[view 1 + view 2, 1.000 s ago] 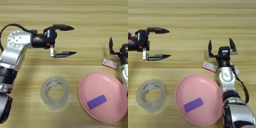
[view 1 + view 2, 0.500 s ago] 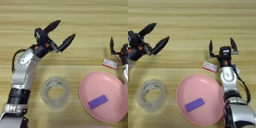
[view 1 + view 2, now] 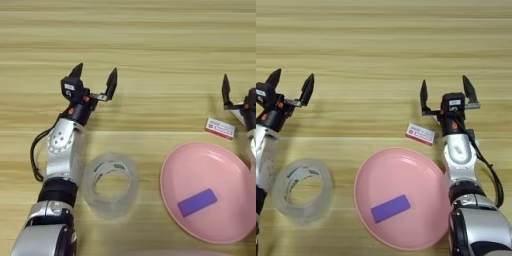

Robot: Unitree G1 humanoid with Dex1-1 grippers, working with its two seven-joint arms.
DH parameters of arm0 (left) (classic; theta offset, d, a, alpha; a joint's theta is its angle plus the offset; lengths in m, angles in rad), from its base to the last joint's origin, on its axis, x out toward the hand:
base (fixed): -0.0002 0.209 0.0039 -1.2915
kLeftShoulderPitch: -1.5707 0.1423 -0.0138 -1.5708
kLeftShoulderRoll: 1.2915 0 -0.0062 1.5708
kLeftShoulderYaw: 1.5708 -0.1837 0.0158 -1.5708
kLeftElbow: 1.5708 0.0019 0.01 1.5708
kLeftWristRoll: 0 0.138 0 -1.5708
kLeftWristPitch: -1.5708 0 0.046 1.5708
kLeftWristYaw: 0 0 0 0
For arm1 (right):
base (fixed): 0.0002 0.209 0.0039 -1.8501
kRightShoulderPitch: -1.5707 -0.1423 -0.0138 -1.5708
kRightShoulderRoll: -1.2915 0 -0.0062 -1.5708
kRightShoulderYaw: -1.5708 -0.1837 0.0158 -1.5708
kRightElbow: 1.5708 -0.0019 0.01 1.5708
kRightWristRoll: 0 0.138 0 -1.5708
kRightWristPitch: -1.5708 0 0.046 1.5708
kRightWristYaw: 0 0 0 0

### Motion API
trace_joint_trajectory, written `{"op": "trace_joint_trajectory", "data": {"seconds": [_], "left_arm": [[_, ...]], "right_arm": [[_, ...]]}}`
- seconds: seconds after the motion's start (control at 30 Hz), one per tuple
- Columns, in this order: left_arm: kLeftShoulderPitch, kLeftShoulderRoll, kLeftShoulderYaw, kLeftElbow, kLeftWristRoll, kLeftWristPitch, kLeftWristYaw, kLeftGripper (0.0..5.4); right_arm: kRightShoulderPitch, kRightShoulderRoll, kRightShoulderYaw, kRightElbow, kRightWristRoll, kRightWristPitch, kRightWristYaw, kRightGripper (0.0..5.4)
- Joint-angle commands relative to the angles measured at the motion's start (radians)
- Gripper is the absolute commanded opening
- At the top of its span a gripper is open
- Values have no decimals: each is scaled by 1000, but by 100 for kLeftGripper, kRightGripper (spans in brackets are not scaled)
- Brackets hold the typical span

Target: Move the objects on the table

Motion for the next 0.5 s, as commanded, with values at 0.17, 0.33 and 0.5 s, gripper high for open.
{"op": "trace_joint_trajectory", "data": {"seconds": [0.17, 0.33, 0.5], "left_arm": [[-48, 48, -19, 178, 208, -206, 204, 539], [-59, 79, -42, 227, 300, -261, 301, 539], [-74, 99, -72, 270, 383, -288, 400, 539]], "right_arm": [[1, -19, -13, 7, 19, -6, 24, 540], [0, -21, -15, 9, 22, -6, 28, 540], [0, -22, -19, 10, 24, -6, 33, 540]]}}
